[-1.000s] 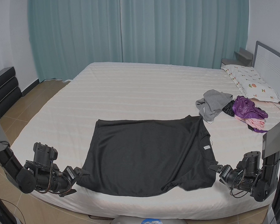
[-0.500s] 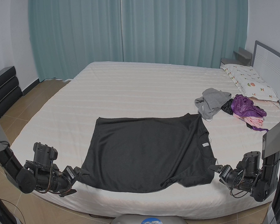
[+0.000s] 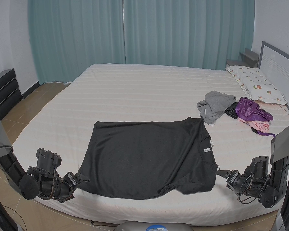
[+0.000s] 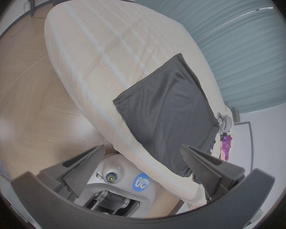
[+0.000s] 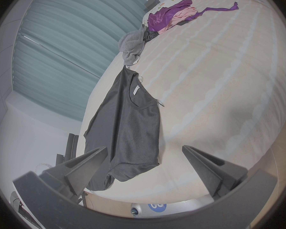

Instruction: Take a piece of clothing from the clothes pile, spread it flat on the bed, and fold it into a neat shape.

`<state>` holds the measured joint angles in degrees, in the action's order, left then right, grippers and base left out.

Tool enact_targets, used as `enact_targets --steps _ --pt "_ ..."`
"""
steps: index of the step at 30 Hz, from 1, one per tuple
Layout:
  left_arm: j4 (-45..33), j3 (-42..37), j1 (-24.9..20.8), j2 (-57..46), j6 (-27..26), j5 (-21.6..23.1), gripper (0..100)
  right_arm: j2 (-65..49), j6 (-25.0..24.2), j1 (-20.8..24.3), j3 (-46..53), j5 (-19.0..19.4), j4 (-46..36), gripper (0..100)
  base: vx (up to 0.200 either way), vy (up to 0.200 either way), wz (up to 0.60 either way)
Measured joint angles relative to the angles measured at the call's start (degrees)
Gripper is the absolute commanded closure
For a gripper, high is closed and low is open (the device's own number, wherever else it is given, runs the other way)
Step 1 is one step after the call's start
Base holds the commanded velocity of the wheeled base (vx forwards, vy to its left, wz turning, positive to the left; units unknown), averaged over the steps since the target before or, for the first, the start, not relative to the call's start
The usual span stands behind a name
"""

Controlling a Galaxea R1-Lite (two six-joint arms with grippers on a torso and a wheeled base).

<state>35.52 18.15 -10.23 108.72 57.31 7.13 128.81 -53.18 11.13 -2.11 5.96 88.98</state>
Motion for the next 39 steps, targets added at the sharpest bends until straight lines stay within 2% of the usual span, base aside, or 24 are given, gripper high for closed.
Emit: enact_targets --steps 5,12,17,22,23,30,39 --pt "1.94 0.17 -0.10 2.78 -0.02 -4.60 0 0.00 0.00 0.02 -0.04 0.02 0.00 0 0.000 0.000 0.00" --pt "11.56 0.06 -0.22 8.75 -0.33 -9.40 0 0.00 0.00 0.00 0.13 0.00 -0.02 0 0.000 0.000 0.00" --pt "14.90 0.39 -0.93 13.41 -2.62 -14.24 0 0.00 0.00 0.06 0.22 0.00 0.00 0 0.000 0.000 0.00" --pt "17.14 1.41 -1.26 16.36 -3.17 -15.09 0 0.02 0.00 0.28 0.24 0.00 0.00 0 0.000 0.000 0.00" --pt "17.19 1.57 -1.26 16.70 -3.19 -15.14 100 0.02 0.00 0.33 0.27 0.00 0.00 0 0.000 0.000 0.00" --pt "17.35 2.62 -0.82 18.37 -3.04 -15.91 100 0.38 0.05 1.29 0.27 -0.09 -0.02 0 0.000 0.000 0.00" --pt "17.36 0.56 0.69 16.23 0.39 -16.43 100 0.94 0.74 4.11 -0.01 -0.60 0.00 0 0.000 0.000 0.00"
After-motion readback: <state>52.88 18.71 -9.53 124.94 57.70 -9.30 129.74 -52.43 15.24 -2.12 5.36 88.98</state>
